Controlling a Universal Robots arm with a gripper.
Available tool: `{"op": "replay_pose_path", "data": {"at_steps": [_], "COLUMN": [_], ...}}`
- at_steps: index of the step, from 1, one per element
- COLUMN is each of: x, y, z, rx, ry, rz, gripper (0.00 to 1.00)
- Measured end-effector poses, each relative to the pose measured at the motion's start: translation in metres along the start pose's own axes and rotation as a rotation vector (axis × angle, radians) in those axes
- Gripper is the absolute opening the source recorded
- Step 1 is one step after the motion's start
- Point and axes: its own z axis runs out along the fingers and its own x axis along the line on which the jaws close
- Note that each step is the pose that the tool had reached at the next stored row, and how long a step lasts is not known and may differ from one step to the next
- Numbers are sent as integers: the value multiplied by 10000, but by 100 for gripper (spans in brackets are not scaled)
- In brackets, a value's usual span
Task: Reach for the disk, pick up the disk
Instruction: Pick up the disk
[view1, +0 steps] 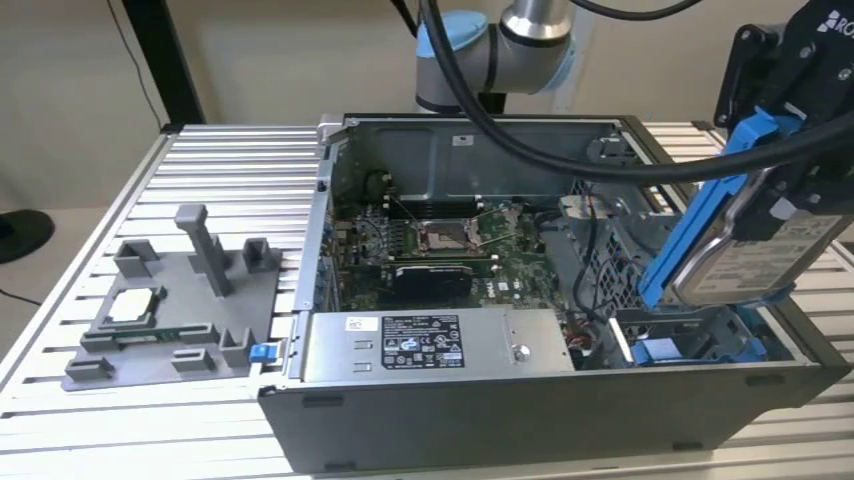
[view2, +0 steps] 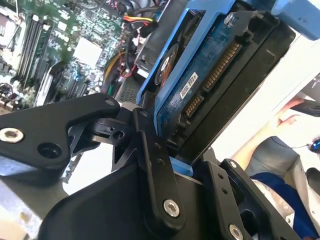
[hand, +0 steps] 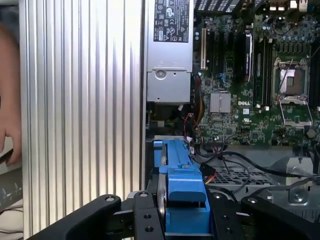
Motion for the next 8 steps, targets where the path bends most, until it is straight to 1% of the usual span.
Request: {"op": "replay_pose_path", "data": {"at_steps": [2, 8], "x": [14, 14], "y": [-14, -15], "z": [4, 6], "rx": [-2, -2], "ry": [-1, 0], "rz": [0, 0], "gripper": [0, 0]}}
